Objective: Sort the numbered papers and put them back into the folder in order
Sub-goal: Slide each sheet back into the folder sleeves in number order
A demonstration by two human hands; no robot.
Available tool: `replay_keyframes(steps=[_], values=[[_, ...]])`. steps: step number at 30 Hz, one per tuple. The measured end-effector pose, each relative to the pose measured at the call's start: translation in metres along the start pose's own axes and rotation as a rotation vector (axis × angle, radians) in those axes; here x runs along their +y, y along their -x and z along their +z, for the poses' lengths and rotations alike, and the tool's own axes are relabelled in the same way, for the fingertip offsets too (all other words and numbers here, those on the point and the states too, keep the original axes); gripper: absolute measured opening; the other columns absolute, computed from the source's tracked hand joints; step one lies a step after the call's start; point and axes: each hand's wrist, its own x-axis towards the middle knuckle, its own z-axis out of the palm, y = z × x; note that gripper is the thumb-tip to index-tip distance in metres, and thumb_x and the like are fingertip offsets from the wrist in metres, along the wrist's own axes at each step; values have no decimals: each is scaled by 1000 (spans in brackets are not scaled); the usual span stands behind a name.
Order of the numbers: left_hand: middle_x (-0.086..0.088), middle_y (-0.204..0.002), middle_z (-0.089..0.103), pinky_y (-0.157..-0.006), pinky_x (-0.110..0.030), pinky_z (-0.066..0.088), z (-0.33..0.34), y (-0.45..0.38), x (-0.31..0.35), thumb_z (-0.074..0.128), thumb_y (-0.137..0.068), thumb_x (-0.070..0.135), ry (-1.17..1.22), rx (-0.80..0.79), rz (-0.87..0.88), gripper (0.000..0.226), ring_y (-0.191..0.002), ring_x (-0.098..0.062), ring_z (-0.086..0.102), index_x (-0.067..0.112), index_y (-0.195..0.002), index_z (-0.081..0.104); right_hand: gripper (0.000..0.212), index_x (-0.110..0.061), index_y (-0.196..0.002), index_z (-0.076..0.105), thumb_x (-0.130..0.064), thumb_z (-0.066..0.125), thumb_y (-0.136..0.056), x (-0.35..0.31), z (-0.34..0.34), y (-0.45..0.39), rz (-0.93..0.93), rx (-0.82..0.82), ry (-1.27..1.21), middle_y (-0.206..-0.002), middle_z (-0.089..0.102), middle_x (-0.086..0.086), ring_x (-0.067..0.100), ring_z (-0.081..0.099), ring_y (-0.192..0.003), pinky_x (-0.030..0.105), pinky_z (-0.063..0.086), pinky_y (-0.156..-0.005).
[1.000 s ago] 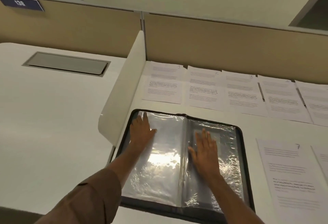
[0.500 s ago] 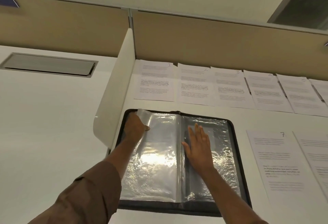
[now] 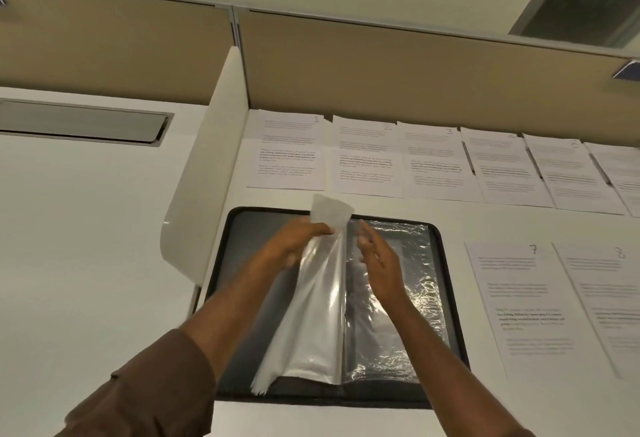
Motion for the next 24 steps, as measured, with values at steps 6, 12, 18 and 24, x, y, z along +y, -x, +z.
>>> replay_keyframes(steps=[6,12,18,24], values=[[-10,-102,70,-72,-44,61,83,-9,-7,70,-93,19,-124,2,47,21,-90,-22,70,9,-110,63,39,-26,-127,66,-46,39,-106,-7,-45,2,259,37,-246,-114,74,7,16,74,-88,27,58,-66],[-9,-99,73,-71,-30,54,135,-12,-14,68,-91,11,-97,-33,175,14,-88,-19,72,14,-104,65,24,-30,-119,67,-39,51,-103,2,-79,9,207,61,-97,-100,75,-17,3,71,-95,15,55,-73],[0,-90,73,-81,-31,58,127,-15,-37,62,-92,1,-210,27,489,20,-84,-13,71,20,-90,68,38,-18,-124,65,-26,75,-88,32,-114,-12,241,137,200,-105,70,-4,15,67,-93,26,54,-76],[3,-130,61,-107,-25,36,86,-22,-86,61,-96,17,-922,146,712,30,-124,-14,53,22,-126,63,36,-11,-119,66,-16,72,-83,65,-132,-31,340,181,465,-99,66,1,23,60,-88,28,38,-74]])
